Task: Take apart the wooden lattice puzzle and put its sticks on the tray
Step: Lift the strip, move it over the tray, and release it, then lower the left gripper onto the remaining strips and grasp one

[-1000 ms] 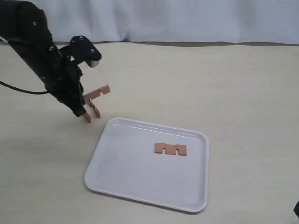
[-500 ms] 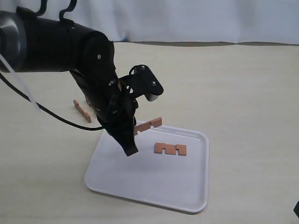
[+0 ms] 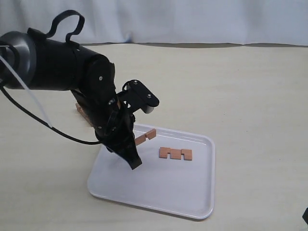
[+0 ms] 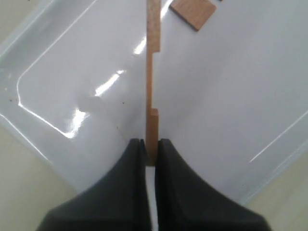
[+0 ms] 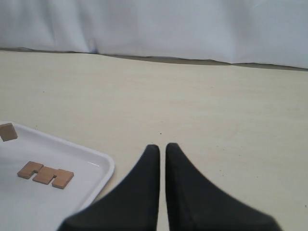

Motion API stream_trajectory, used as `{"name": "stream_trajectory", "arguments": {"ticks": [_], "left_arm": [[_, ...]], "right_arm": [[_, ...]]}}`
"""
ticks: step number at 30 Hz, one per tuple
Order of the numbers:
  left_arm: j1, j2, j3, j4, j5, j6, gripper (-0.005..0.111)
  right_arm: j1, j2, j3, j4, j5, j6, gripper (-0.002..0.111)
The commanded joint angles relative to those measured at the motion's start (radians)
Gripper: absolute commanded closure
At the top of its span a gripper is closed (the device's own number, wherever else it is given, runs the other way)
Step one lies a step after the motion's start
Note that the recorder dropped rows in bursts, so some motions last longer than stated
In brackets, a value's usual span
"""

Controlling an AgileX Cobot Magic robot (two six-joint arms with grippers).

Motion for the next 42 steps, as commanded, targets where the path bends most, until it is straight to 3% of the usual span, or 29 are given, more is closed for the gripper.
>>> {"name": "stream_trajectory", "arguments": {"ticks": [1, 4, 12, 15, 27, 36, 42], "left_arm": [[0.000, 0.001, 0.029, 0.011, -0.036, -0.050, 0.106], [0.000, 0.001, 0.036, 0.055, -0.042, -0.091, 0.100], [0.000, 0.001, 0.036, 0.126, -0.075, -0.227, 0.061], [0.000, -0.001, 0.034, 0.137, -0.069, -0.239, 0.054], [0.060, -0.005, -0.048, 0.211, 0.030, -0.385, 0.054], [0.234, -0.005, -0.039, 0.211, 0.003, -0.631, 0.054], [0.293, -0.005, 0.007, 0.242, -0.117, -0.739, 0.054]], "right_arm": [[0.004, -0.004, 0.002, 0.003, -0.002, 0.004, 0.104], [0.004, -0.004, 0.002, 0.003, -0.002, 0.004, 0.104], [0.004, -0.004, 0.002, 0.003, -0.002, 0.004, 0.104], [0.004, -0.004, 0.002, 0.003, -0.002, 0.004, 0.104], [0.004, -0.004, 0.002, 0.003, -0.002, 0.004, 0.104], [0.004, -0.004, 0.002, 0.003, -0.002, 0.004, 0.104], [0.004, -0.004, 0.002, 0.003, -0.002, 0.004, 0.104]]}}
